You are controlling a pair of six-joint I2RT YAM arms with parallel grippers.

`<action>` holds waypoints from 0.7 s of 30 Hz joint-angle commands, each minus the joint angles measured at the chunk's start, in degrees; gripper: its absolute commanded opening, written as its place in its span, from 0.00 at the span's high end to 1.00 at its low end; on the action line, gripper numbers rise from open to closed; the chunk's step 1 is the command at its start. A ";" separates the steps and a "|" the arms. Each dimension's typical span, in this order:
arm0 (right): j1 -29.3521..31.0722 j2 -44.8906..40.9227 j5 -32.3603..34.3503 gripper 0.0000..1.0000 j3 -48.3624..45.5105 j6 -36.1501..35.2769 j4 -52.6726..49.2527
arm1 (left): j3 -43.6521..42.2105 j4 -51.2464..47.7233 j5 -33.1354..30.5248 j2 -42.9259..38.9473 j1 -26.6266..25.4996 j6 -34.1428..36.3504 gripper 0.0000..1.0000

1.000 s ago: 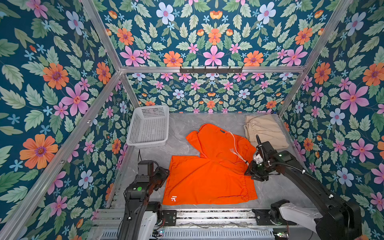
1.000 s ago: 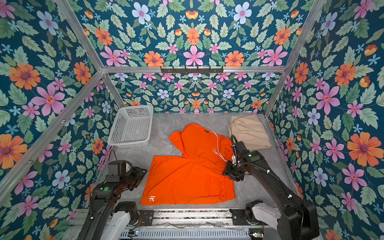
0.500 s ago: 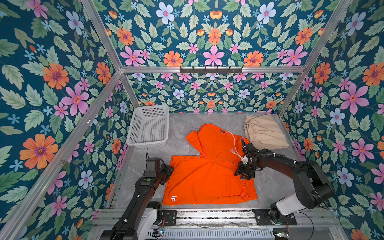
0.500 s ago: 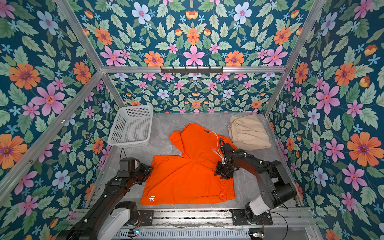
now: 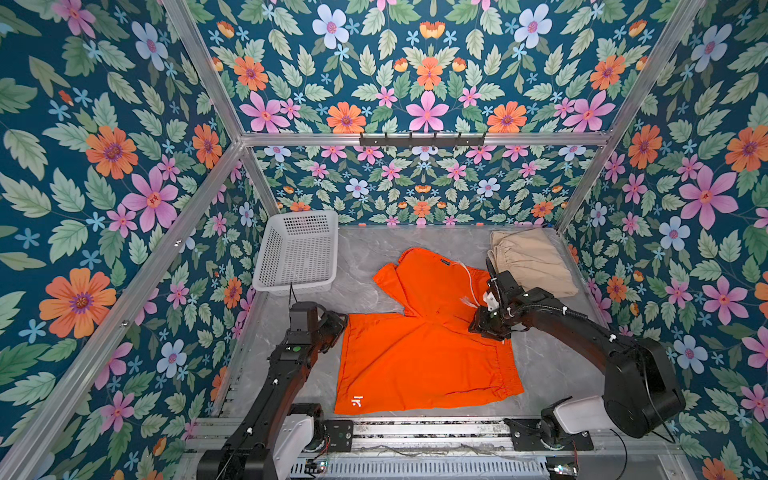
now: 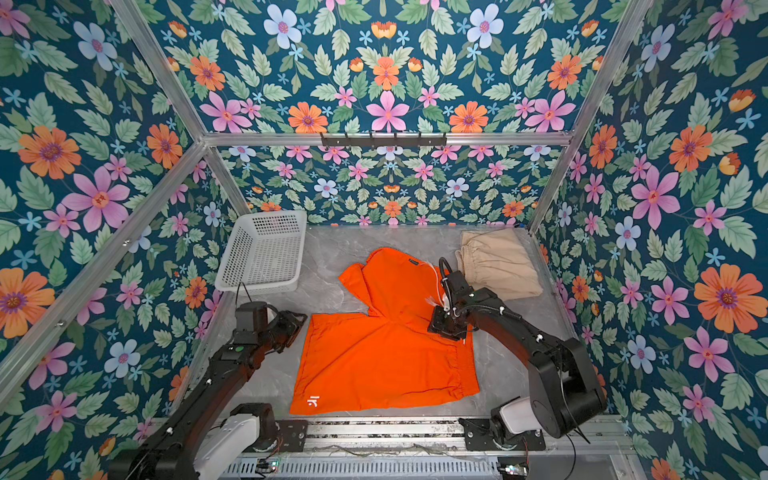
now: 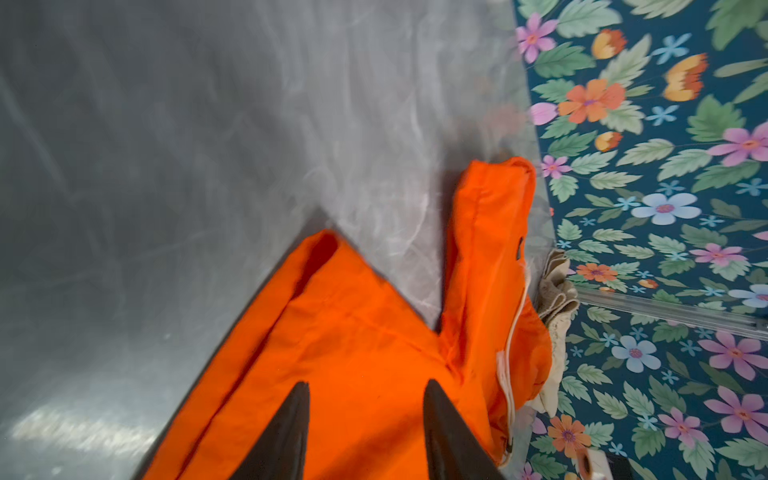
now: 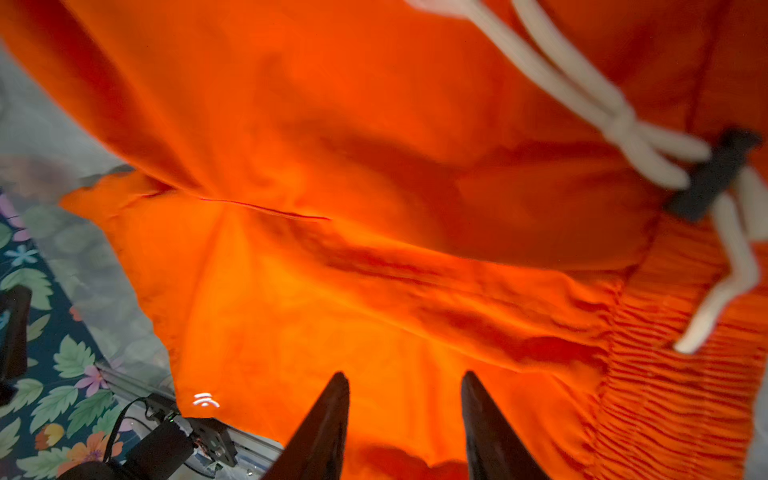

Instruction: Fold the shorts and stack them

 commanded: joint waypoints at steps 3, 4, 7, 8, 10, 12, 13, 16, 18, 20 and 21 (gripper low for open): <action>0.87 2.95 -0.76 0.55 4.57 -2.55 4.60 | 10.14 2.59 -3.35 10.21 -4.90 7.90 0.48; 0.87 4.31 -1.11 0.55 5.77 -2.70 5.35 | 12.57 3.32 -4.54 13.02 -6.73 8.85 0.46; 0.91 7.89 -1.83 0.55 8.14 -3.02 8.60 | 18.75 5.65 -6.17 21.37 -10.87 11.27 0.39; 0.94 8.95 -2.39 0.55 8.76 -3.29 9.55 | 20.26 6.49 -5.53 24.10 -11.29 11.29 0.38; 0.91 11.28 -3.15 0.56 10.14 -3.74 10.83 | 23.29 8.96 -3.68 30.00 -11.63 10.72 0.33; 0.86 12.94 -3.78 0.56 10.89 -4.24 11.92 | 25.87 11.15 -2.50 35.00 -11.71 10.71 0.28; 0.93 14.60 -3.88 0.56 11.12 -4.38 12.31 | 27.48 11.53 -2.25 37.73 -11.70 10.73 0.26; 0.89 17.61 -3.84 0.56 11.97 -4.81 12.46 | 31.81 10.99 -1.07 44.35 -11.70 11.65 0.20; 0.86 19.09 -3.87 0.55 12.35 -4.96 12.64 | 33.79 11.35 -0.07 47.41 -11.72 12.02 0.17; 0.82 20.27 -4.14 0.55 12.23 -4.84 13.36 | 34.50 13.64 0.55 49.62 -11.70 11.52 0.16; 0.75 20.88 -4.38 0.55 12.11 -4.68 13.81 | 34.67 14.67 0.53 50.66 -11.74 11.09 0.20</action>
